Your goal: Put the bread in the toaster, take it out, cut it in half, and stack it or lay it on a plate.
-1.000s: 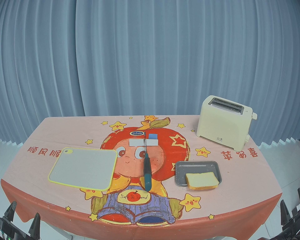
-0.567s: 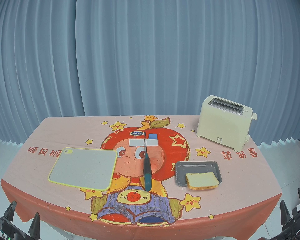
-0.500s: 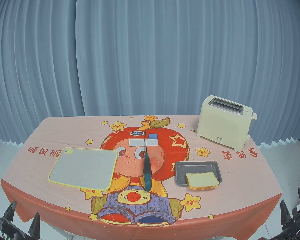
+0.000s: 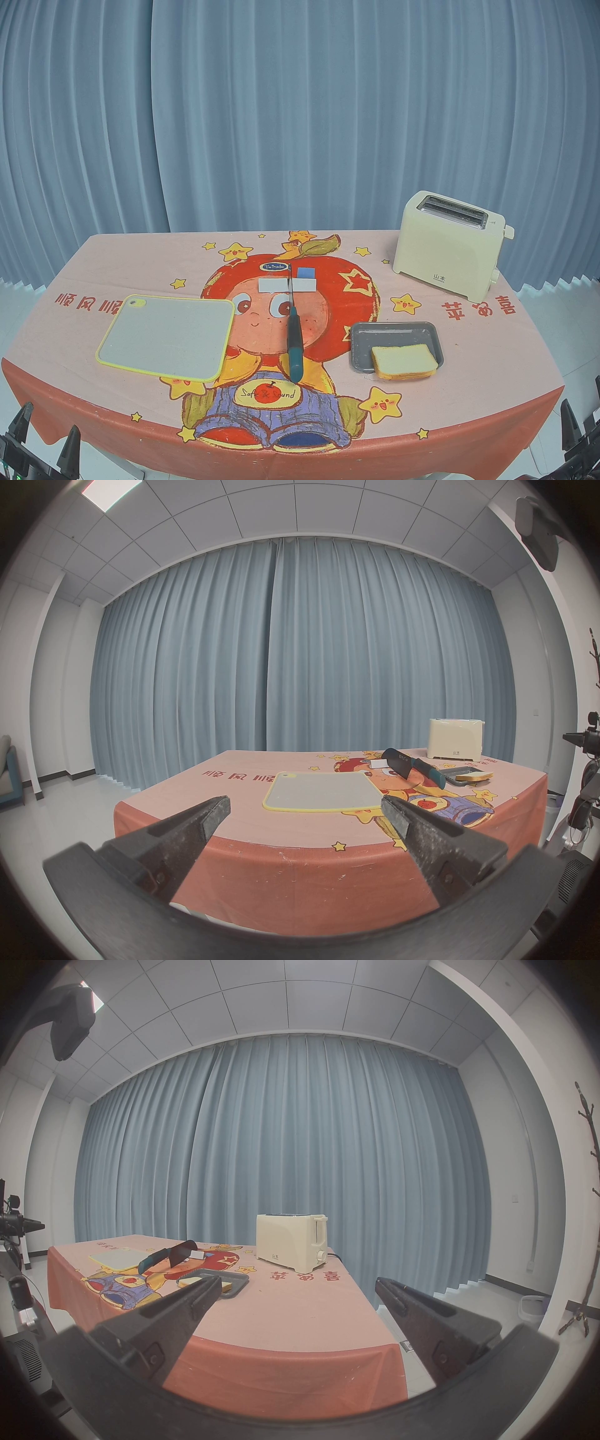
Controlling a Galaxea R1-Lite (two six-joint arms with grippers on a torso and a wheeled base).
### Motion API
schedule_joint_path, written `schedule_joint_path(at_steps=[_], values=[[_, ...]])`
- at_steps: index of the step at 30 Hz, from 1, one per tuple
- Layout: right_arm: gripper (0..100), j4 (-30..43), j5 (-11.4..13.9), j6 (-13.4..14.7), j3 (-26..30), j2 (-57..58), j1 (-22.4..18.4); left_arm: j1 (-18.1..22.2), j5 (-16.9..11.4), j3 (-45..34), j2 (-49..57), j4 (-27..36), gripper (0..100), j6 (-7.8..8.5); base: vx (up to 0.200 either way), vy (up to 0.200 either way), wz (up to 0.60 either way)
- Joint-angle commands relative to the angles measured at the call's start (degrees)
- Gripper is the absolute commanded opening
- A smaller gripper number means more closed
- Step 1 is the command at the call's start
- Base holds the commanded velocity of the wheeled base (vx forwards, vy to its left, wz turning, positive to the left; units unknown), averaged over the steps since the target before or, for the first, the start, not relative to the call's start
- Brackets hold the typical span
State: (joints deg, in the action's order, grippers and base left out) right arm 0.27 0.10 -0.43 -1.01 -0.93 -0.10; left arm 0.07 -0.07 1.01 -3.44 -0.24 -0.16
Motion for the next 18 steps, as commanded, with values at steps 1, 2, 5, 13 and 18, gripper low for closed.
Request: schedule_joint_path(at_steps=[1,2,5,13,18], values=[[100,-0.1,0.1,-0.1,0.9,0.1,0.0,0.0,0.0,-1.0,0.0,0.0,100,-0.02,0.000,0.000,0.00],[100,-0.1,0.1,-0.2,0.9,0.1,0.0,0.0,0.0,-1.0,0.0,0.0,100,-0.02,0.000,0.000,0.00],[100,0.0,0.1,-0.1,0.9,0.3,0.0,0.0,-0.1,-1.0,0.0,0.0,100,-0.02,0.000,0.000,0.00],[100,-0.4,0.3,-0.5,0.9,0.2,-0.1,0.0,0.0,-1.0,0.0,0.0,100,-0.02,0.000,0.000,0.00],[100,-4.9,0.3,-0.7,0.9,0.1,-0.1,0.0,0.0,-1.0,0.0,0.0,100,-0.02,0.000,0.000,0.00]])
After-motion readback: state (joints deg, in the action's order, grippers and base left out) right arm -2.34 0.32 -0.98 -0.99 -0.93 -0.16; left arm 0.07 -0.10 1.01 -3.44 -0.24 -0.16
